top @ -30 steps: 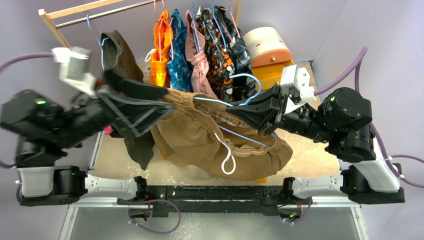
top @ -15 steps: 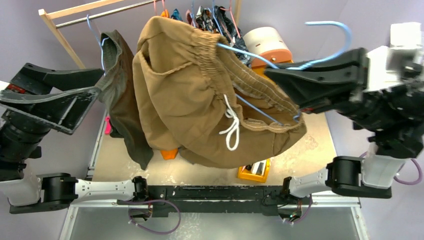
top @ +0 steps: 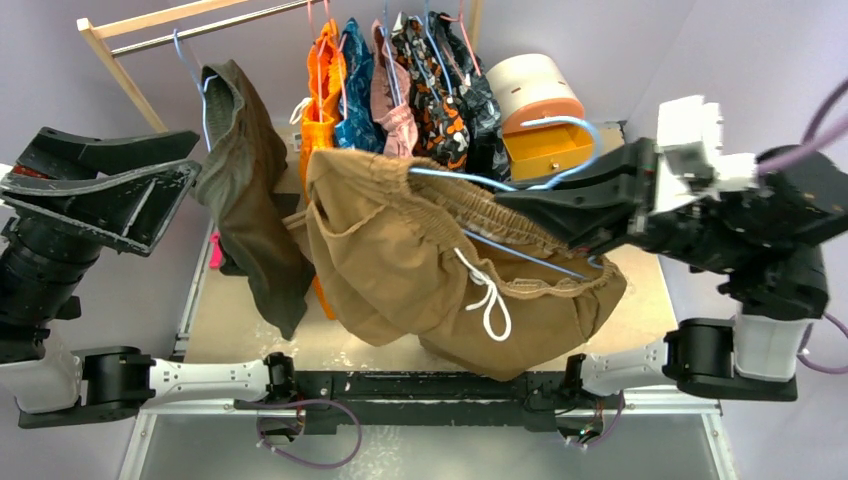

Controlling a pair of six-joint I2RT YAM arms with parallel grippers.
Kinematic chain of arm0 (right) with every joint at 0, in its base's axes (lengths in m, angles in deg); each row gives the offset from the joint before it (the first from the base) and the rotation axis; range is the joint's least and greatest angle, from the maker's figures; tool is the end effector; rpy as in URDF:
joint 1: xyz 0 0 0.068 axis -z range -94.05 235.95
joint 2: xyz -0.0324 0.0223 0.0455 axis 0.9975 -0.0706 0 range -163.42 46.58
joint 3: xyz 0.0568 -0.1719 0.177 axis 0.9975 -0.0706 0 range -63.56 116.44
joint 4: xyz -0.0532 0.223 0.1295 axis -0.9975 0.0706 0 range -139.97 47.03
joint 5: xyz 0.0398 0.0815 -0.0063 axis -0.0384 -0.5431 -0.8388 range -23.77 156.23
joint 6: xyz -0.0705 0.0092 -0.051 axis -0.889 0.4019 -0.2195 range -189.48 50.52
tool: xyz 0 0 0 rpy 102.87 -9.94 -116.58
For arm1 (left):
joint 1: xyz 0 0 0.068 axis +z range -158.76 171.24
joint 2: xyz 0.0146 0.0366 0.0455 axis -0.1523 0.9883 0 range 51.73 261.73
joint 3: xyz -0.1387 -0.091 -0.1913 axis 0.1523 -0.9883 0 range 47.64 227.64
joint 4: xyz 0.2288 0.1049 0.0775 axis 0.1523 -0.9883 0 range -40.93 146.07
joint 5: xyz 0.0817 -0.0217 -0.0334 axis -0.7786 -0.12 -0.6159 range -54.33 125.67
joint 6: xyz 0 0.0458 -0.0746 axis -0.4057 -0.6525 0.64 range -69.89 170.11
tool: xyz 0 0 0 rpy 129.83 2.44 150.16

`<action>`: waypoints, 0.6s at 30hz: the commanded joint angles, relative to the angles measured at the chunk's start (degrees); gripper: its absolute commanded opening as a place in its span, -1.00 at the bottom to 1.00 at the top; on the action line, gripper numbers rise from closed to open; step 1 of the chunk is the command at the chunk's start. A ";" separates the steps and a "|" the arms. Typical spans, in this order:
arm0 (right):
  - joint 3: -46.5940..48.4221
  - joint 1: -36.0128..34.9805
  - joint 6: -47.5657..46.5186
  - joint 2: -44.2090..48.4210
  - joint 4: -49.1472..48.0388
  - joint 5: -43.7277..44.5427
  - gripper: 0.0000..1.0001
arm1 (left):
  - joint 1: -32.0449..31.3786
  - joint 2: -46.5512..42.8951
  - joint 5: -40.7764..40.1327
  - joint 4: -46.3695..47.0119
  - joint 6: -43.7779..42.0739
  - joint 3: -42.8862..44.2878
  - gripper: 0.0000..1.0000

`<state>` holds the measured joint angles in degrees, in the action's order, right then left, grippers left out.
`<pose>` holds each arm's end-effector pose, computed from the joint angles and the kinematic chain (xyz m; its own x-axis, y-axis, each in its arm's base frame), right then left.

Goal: Place the shorts on the hanger
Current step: Hang the shorts on the hanger.

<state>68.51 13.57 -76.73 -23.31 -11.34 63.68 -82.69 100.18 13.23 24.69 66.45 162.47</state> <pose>0.0383 0.1318 0.6493 0.2417 0.3444 -0.9072 -0.9415 0.3095 -0.1334 0.0346 -0.0127 0.6298 -0.0732 -0.6854 -0.7245 0.8138 0.3788 -0.4406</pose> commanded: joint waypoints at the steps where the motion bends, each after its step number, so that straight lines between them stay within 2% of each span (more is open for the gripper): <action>1: 8.43 -0.31 1.01 -2.49 -0.11 -6.95 -1.00 | 0.02 0.03 -1.38 0.58 -2.47 -2.04 0.48; 3: 14.42 -0.31 3.16 -3.30 -5.03 -16.34 -1.00 | 0.05 -0.26 -1.74 1.55 -2.63 -3.34 0.48; 6: 10.48 -0.31 4.98 1.18 -13.98 -24.31 -1.00 | 0.02 -0.04 -1.83 1.51 -2.34 -3.90 0.48; 8: 6.84 -0.31 4.14 3.14 -14.46 -23.79 -1.00 | 0.02 0.00 -1.91 0.82 -1.99 -3.91 0.48; 14: 3.84 -0.31 2.83 2.09 -6.99 -20.56 -1.00 | 0.02 -0.83 -3.45 0.35 -1.79 -4.04 0.48; 18: 3.67 -0.31 1.45 1.09 0.01 -11.52 -1.00 | 0.02 -1.05 -4.58 0.02 -1.86 -4.16 0.48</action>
<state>73.56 13.51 -73.73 -18.00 -15.56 44.36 -82.69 99.63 10.39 23.84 65.47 158.34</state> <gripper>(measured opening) 0.020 0.738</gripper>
